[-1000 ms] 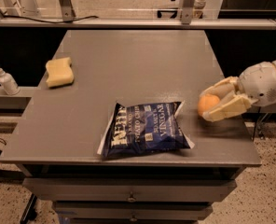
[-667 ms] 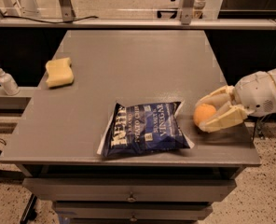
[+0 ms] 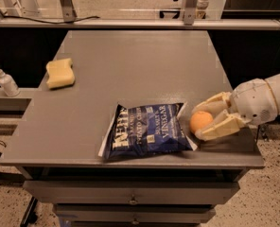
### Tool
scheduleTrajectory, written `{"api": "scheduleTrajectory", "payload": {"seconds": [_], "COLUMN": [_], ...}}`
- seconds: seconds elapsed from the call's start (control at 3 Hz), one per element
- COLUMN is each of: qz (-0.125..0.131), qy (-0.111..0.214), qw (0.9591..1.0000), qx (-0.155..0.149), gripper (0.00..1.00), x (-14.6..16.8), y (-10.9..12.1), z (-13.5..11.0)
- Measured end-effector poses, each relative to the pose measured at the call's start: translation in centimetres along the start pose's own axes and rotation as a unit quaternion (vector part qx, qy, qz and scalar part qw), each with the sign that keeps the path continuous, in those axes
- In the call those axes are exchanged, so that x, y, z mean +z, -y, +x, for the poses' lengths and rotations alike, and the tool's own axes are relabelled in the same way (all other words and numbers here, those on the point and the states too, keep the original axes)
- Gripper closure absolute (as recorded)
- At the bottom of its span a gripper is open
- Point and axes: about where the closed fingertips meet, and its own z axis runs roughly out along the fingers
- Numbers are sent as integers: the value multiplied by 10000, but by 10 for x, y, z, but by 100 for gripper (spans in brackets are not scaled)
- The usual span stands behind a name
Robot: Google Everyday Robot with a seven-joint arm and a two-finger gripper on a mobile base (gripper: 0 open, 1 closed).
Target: Move orange near blue chip bag
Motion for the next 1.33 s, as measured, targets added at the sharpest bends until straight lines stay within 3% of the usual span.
{"api": "scheduleTrajectory", "payload": {"seconds": [0.67,1.0,1.33], "qz": [91,110,111], "qy": [30,22,14], "qw": [9999,9999,9999], "qx": [-58,-38,-27], "gripper": [13,0,0], "x": [3,2,2], "y": [-3,-4,-4], "z": [-1,0,1]}}
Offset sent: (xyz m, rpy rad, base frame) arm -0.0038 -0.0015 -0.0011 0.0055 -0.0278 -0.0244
